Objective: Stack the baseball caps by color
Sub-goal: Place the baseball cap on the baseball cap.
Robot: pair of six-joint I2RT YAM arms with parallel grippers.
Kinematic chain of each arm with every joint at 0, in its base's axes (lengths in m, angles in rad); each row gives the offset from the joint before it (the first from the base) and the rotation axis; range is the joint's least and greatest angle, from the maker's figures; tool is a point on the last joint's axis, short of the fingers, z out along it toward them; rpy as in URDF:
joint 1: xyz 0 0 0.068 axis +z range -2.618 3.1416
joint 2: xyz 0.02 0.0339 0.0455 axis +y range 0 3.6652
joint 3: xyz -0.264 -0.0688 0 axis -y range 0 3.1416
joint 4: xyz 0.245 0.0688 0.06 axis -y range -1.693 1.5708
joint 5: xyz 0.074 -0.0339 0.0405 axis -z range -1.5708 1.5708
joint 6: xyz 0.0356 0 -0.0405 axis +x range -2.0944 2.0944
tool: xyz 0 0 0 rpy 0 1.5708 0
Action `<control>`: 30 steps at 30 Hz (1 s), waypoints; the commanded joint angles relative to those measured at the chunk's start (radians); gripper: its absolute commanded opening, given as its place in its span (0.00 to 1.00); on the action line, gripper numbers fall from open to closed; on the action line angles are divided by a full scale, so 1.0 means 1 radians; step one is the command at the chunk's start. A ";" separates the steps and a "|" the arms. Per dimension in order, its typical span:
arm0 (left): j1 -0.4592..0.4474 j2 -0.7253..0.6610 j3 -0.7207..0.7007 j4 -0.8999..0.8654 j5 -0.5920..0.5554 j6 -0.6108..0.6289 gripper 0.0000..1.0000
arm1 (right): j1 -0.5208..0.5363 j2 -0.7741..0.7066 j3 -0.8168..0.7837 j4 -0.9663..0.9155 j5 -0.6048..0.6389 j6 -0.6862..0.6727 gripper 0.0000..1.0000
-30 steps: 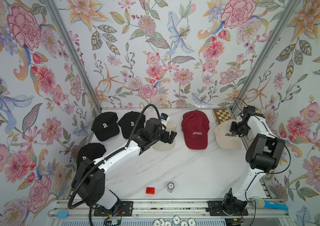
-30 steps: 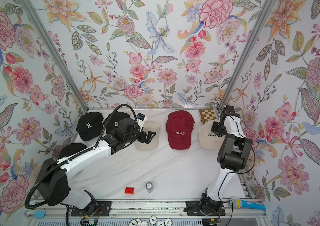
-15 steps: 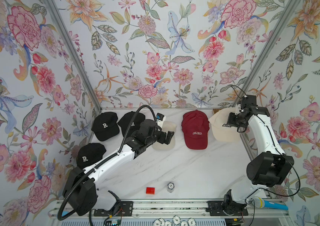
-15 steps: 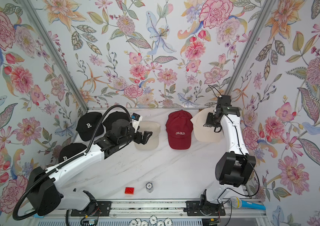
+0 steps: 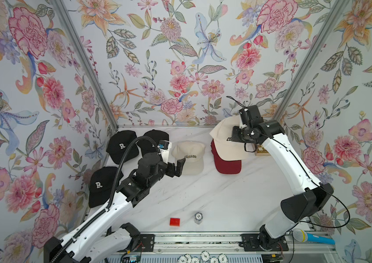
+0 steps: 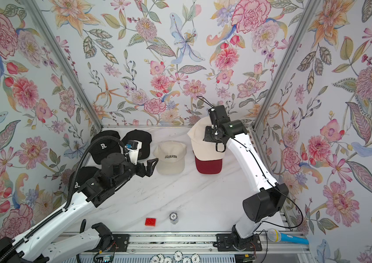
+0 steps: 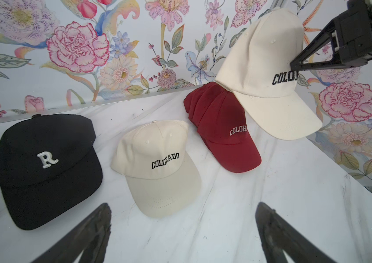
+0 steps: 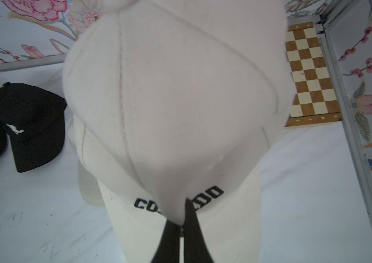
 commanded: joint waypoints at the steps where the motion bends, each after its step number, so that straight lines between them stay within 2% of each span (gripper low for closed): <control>1: 0.012 -0.059 -0.029 -0.061 -0.047 -0.022 1.00 | 0.134 0.064 0.080 -0.010 0.143 0.086 0.00; 4: 0.016 -0.103 -0.046 -0.086 -0.060 -0.035 1.00 | 0.246 0.137 0.140 -0.011 0.181 0.124 0.00; 12: 0.019 -0.208 -0.092 -0.137 -0.092 -0.037 1.00 | 0.380 0.340 0.263 -0.006 0.226 0.194 0.00; 21: 0.020 -0.255 -0.101 -0.171 -0.111 -0.029 1.00 | 0.389 0.469 0.340 0.002 0.198 0.263 0.00; 30: 0.029 -0.225 -0.090 -0.163 -0.099 0.001 1.00 | 0.388 0.513 0.302 0.010 0.223 0.361 0.00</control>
